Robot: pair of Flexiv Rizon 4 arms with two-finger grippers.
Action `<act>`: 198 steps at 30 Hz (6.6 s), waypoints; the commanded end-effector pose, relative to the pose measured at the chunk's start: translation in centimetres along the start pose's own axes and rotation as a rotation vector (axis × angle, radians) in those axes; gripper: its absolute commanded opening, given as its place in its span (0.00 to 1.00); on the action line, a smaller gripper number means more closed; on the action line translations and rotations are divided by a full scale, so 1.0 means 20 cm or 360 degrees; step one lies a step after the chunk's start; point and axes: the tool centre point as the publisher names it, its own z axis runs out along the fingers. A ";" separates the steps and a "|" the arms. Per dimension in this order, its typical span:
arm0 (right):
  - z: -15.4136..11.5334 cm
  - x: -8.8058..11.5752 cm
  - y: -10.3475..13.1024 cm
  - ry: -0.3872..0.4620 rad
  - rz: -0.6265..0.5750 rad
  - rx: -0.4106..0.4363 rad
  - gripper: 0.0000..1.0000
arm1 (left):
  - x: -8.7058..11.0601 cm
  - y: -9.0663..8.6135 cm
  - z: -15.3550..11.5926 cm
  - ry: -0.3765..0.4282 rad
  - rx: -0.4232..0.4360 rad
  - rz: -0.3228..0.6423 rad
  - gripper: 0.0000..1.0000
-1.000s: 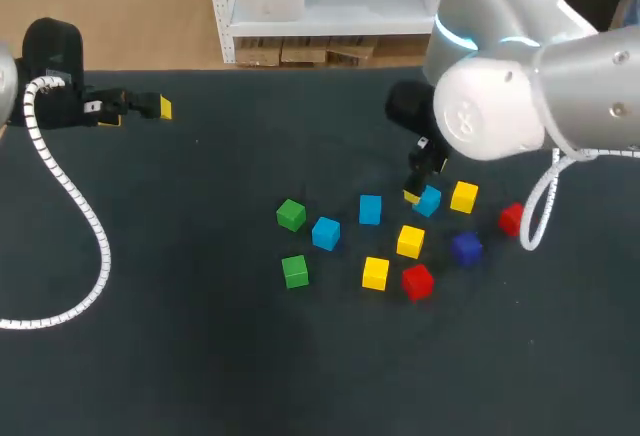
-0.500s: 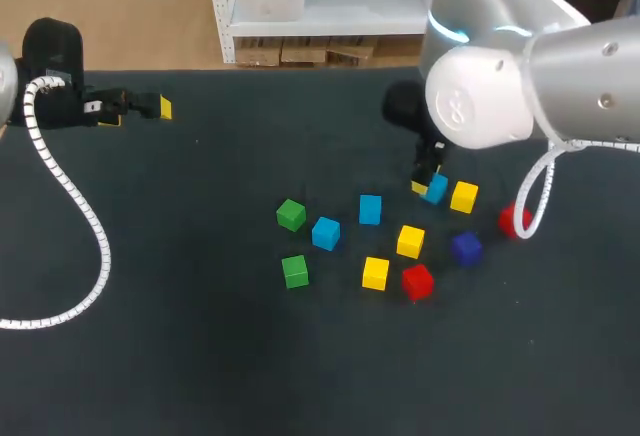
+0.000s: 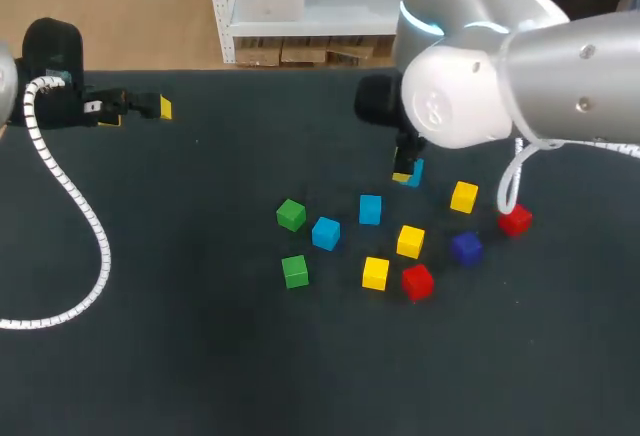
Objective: Place the blue cubes, place green cubes on the blue cubes, place the yellow cubes on the green cubes, then place the red cubes on the yellow cubes, and place purple cube on the red cubes.
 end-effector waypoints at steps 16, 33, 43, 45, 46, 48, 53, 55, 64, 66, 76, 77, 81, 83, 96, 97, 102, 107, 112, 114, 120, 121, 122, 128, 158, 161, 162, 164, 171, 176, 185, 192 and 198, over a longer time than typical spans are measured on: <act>0.05 0.00 -0.13 0.0015 -0.0276 -0.0063 0.00 | 0.01 0.01 0.00 -0.0009 0.0017 0.0003 1.00; 0.09 -0.02 -0.11 0.0062 -0.0369 -0.0010 1.00 | 0.01 0.01 0.00 -0.0009 0.0017 0.0003 1.00; 0.05 0.01 -0.16 0.0060 -0.0284 0.0060 1.00 | 0.01 0.01 0.00 -0.0009 0.0017 0.0003 1.00; 0.04 0.02 -0.19 0.0065 -0.0252 0.0081 1.00 | 0.01 0.01 0.00 -0.0009 0.0017 0.0003 1.00; 0.03 0.03 -0.20 0.0065 -0.0209 0.0088 1.00 | 0.01 0.01 0.00 -0.0009 0.0017 0.0003 1.00; -0.01 0.04 -0.24 0.0047 -0.0119 0.0046 1.00 | 0.01 0.01 0.00 -0.0009 0.0017 0.0003 1.00; -0.12 0.07 -0.28 0.0032 0.0106 -0.0029 1.00 | 0.01 0.01 0.00 -0.0009 0.0017 0.0003 1.00; -0.17 0.08 -0.24 0.0004 0.0131 -0.0041 1.00 | 0.01 0.01 0.00 -0.0009 0.0017 0.0003 1.00; -0.29 0.03 0.12 -0.0155 0.0080 -0.0035 1.00 | 0.01 0.01 0.00 -0.0009 0.0017 0.0003 1.00; -0.27 0.01 0.22 -0.0193 0.0052 -0.0069 1.00 | 0.01 0.01 0.00 -0.0009 0.0017 0.0003 1.00; -0.07 -0.07 0.45 -0.0131 -0.0113 -0.0120 1.00 | 0.01 0.01 0.00 -0.0009 0.0017 0.0003 1.00; -0.06 -0.08 0.45 -0.0124 -0.0111 -0.0110 1.00 | 0.01 0.01 0.00 -0.0009 0.0017 0.0003 1.00; -0.01 -0.10 0.48 -0.0108 -0.0118 -0.0106 1.00 | 0.01 0.01 0.00 -0.0009 0.0017 0.0003 1.00; 0.00 -0.11 0.48 -0.0106 -0.0118 -0.0102 1.00 | 0.01 0.01 0.00 -0.0009 0.0017 0.0003 1.00; 0.08 -0.17 0.40 -0.0082 -0.0135 0.0006 0.49 | 0.01 0.01 0.00 -0.0009 0.0017 0.0003 1.00; 0.08 -0.17 0.40 -0.0085 -0.0132 0.0007 0.42 | 0.01 0.01 0.00 -0.0009 0.0017 0.0003 1.00; 0.08 -0.17 0.38 -0.0095 -0.0125 0.0014 0.00 | 0.01 0.01 0.00 -0.0009 0.0017 0.0003 1.00; 0.09 -0.17 0.36 -0.0082 -0.0111 0.0038 0.00 | 0.01 0.01 0.00 -0.0009 0.0017 0.0003 1.00; 0.08 -0.17 0.33 -0.0076 -0.0097 0.0054 0.00 | 0.01 0.01 0.00 -0.0009 0.0017 0.0003 1.00; 0.07 -0.17 0.32 -0.0074 -0.0095 0.0060 0.00 | 0.01 0.01 0.00 -0.0009 0.0017 0.0003 1.00; 0.04 -0.18 0.25 -0.0091 -0.0097 0.0083 0.00 | 0.01 0.01 0.00 -0.0009 0.0017 0.0003 1.00; 0.03 -0.18 0.23 -0.0084 -0.0111 0.0097 0.00 | 0.01 0.01 0.00 -0.0009 0.0017 0.0003 1.00; 0.03 -0.18 0.20 -0.0079 -0.0125 0.0113 0.00 | 0.01 0.01 0.00 -0.0009 0.0017 0.0003 1.00; -0.02 -0.17 0.01 -0.0053 -0.0222 0.0157 0.00 | 0.01 0.01 0.00 -0.0009 0.0017 0.0003 1.00; 0.06 -0.15 -0.07 0.0022 -0.0359 0.0124 0.00 | 0.01 0.01 0.00 -0.0009 0.0017 0.0003 1.00; 0.07 -0.15 -0.07 0.0028 -0.0362 0.0117 0.00 | 0.01 0.01 0.00 -0.0009 0.0017 0.0003 1.00; 0.08 -0.15 -0.08 0.0030 -0.0360 0.0117 0.00 | 0.01 0.01 0.00 -0.0009 0.0017 0.0003 1.00; 0.08 -0.15 -0.08 0.0029 -0.0355 0.0116 0.00 | 0.01 0.01 0.00 -0.0009 0.0017 0.0003 1.00; 0.09 -0.16 -0.10 0.0026 -0.0314 0.0131 0.00 | 0.01 0.01 0.00 -0.0009 0.0017 0.0003 1.00; 0.09 -0.17 -0.13 0.0026 -0.0255 0.0134 0.00 | 0.01 0.01 0.00 -0.0009 0.0017 0.0003 1.00; 0.09 -0.17 -0.15 0.0016 -0.0167 0.0143 0.00 | 0.01 0.01 0.00 -0.0009 0.0017 0.0003 1.00; 0.09 -0.18 -0.17 0.0014 -0.0141 0.0143 0.00 | 0.01 0.01 0.00 -0.0009 0.0017 0.0003 1.00; 0.09 -0.18 -0.17 0.0012 -0.0128 0.0133 0.01 | 0.01 0.01 0.00 -0.0009 0.0017 0.0003 1.00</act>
